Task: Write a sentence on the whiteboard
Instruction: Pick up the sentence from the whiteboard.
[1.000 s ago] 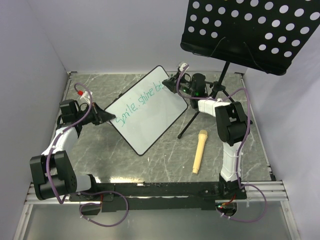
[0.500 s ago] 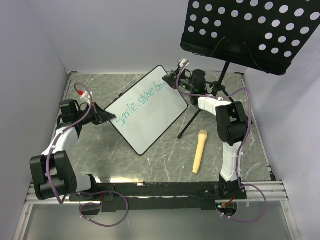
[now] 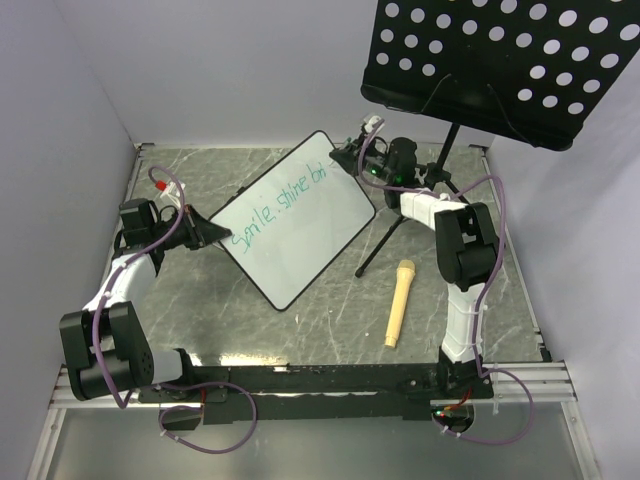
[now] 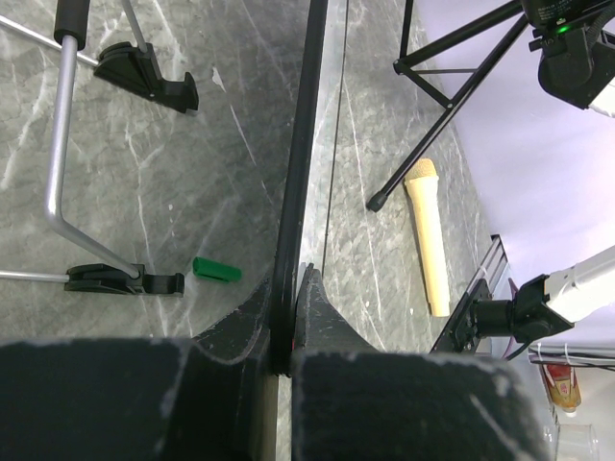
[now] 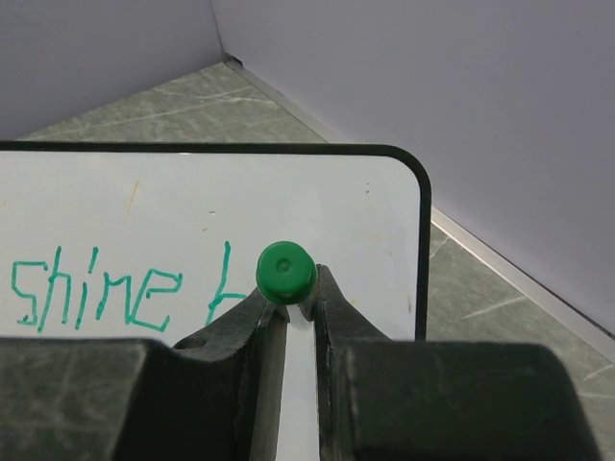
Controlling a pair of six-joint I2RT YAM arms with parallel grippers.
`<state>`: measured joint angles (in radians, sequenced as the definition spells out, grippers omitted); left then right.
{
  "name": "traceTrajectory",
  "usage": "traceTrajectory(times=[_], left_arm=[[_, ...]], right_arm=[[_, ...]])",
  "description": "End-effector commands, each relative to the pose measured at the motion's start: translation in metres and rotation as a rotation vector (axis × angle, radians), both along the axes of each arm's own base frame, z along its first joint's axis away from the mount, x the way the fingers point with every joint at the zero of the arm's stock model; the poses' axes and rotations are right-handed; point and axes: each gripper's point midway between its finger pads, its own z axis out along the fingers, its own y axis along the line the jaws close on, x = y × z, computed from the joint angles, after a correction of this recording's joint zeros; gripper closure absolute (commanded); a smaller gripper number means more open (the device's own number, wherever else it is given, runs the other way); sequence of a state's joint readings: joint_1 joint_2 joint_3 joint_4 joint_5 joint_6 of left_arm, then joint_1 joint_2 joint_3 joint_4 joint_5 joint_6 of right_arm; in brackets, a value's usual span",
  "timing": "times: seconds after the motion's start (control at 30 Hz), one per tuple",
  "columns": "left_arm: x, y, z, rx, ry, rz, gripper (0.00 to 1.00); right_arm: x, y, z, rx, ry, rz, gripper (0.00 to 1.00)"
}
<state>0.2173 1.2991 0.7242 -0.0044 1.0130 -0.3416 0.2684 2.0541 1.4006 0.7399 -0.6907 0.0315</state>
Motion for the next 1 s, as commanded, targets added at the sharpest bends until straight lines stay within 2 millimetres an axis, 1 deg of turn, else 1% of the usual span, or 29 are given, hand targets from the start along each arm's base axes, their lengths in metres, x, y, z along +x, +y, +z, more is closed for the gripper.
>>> traceTrajectory(times=[0.0, 0.27, 0.53, 0.67, 0.87, 0.97], left_arm=[[0.022, 0.031, -0.026, 0.263, -0.12, 0.095, 0.99], [0.024, 0.03, -0.027, 0.265, -0.122, 0.089, 0.99], [0.024, 0.031, -0.028, 0.266, -0.117, 0.089, 0.99], [0.023, 0.03, -0.028, 0.264, -0.118, 0.089, 0.99], [0.023, 0.031, -0.028, 0.264, -0.118, 0.092, 0.99], [0.023, 0.031, -0.027, 0.264, -0.122, 0.091, 0.99]], right_arm=[[-0.003, -0.009, 0.052, 0.034, -0.109, 0.018, 1.0], [-0.002, -0.005, 0.046, 0.039, -0.093, 0.04, 1.0], [-0.003, 0.003, 0.04, 0.044, -0.075, 0.066, 1.0], [-0.001, 0.003, 0.038, 0.04, -0.07, 0.062, 1.0], [-0.002, 0.007, 0.029, 0.032, -0.048, 0.063, 1.0], [0.001, 0.008, 0.023, 0.029, -0.037, 0.06, 1.0]])
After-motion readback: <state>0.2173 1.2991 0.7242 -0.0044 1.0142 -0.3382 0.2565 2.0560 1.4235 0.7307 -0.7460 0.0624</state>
